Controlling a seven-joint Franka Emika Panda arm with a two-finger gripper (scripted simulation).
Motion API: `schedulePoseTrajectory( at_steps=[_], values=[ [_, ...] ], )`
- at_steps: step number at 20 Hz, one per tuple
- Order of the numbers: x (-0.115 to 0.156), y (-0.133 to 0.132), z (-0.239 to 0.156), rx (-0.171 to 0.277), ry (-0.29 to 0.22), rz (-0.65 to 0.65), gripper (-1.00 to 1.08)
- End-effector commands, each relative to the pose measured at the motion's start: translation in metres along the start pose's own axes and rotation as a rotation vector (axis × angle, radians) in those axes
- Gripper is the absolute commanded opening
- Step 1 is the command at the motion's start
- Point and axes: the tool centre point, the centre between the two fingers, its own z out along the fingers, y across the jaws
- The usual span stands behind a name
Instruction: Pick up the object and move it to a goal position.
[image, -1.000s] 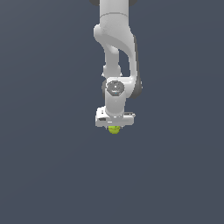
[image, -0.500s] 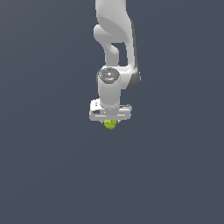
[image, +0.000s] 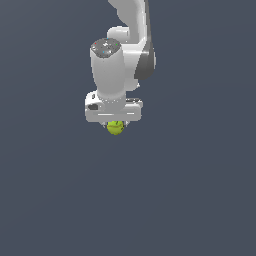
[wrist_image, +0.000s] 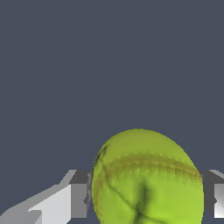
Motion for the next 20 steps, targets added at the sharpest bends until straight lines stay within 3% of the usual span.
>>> schedulePoseTrajectory(
  at_steps=[1,20],
  values=[
    [-0.001,0.011,-0.029,0.000,0.001,0.000,-1.00],
    [-0.002,0.089,-0.217,0.000,0.001,0.000,-1.00]
  ],
)
